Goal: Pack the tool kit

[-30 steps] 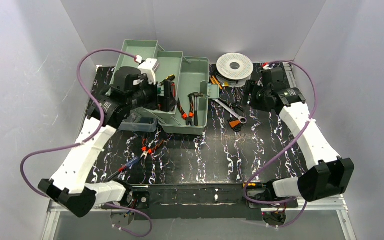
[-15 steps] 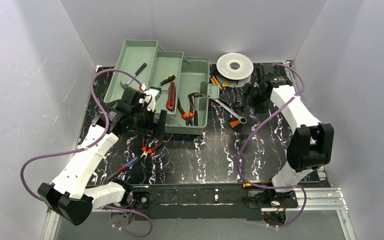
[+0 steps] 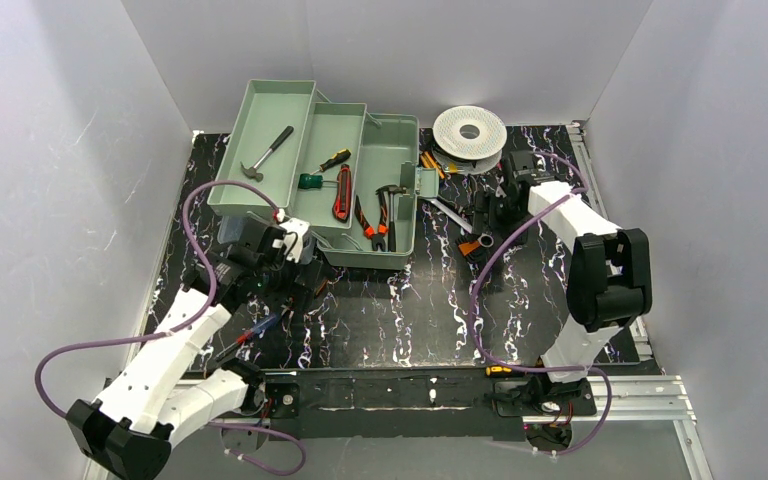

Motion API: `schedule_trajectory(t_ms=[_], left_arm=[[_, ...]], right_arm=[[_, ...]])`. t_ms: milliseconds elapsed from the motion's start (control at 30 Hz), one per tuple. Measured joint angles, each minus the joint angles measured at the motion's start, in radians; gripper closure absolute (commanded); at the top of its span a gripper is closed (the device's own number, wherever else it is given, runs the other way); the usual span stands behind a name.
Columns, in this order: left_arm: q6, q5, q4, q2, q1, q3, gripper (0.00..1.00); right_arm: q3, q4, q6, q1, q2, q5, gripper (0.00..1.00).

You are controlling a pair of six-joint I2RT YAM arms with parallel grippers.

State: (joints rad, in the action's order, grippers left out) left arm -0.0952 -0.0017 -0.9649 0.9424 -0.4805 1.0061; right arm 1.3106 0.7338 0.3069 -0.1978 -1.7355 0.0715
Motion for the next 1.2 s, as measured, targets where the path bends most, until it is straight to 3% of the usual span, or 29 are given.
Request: schedule_trajectory(t_ms=[233,467,533,633,800,1200], left_arm=[[0.099,-0.035,0.112,0.011,0.004,-0.124,0.00],[0.248,-0.025,0.270,0.093,0.013,-0.206,0.00],[0.272,-0.018,0.309,0.112,0.019,-0.231,0.09],[0.292,0.026,0.379,0.138,0.026,-0.275,0.13],[0.313,0.058,0.473,0.173,0.026,-0.349,0.31],[0.365,0.104,0.651,0.278,-0.014,-0.388,0.32]], right_arm=[[-0.159,-0.064,-0.004,-0.006,0.089,0.003,0.16],[-0.216,-0.119,-0.008,-0.007,0.185,0.002,0.17],[-0.220,-0.126,-0.008,-0.007,0.190,0.002,0.17],[-0.222,-0.132,-0.008,-0.007,0.190,0.002,0.18],[-0.222,-0.134,-0.008,-0.007,0.190,0.001,0.18],[-0.222,-0.134,0.004,-0.007,0.190,0.010,0.19]])
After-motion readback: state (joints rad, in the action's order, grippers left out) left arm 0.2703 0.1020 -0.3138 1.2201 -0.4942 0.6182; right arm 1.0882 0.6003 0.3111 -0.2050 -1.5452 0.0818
